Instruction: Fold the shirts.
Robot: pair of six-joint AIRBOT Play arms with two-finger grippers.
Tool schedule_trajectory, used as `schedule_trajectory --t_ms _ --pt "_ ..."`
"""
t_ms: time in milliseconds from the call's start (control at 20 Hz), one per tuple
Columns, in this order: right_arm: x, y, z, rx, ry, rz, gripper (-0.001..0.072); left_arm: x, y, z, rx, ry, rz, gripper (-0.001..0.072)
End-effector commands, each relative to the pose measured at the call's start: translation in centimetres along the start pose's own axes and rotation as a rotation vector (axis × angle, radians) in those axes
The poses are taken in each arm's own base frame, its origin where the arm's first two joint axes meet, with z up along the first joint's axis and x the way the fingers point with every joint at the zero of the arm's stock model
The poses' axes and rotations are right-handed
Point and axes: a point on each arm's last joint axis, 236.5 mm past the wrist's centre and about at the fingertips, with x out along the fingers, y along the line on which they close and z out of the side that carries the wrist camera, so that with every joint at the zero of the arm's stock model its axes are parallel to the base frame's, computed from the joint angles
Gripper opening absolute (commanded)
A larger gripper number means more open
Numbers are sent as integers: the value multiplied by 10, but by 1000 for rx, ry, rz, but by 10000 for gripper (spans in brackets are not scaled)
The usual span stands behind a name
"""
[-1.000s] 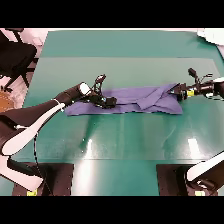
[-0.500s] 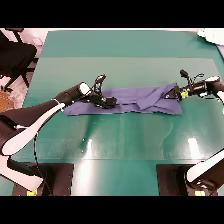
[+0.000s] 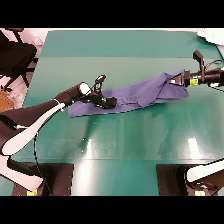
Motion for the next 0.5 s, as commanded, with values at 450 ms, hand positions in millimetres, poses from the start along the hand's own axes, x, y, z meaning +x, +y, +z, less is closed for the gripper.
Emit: schedule_trajectory --t_ms 450 --pt "125 214 8 -331 97 174 14 0 -4 -1 -7 2 -16 22"
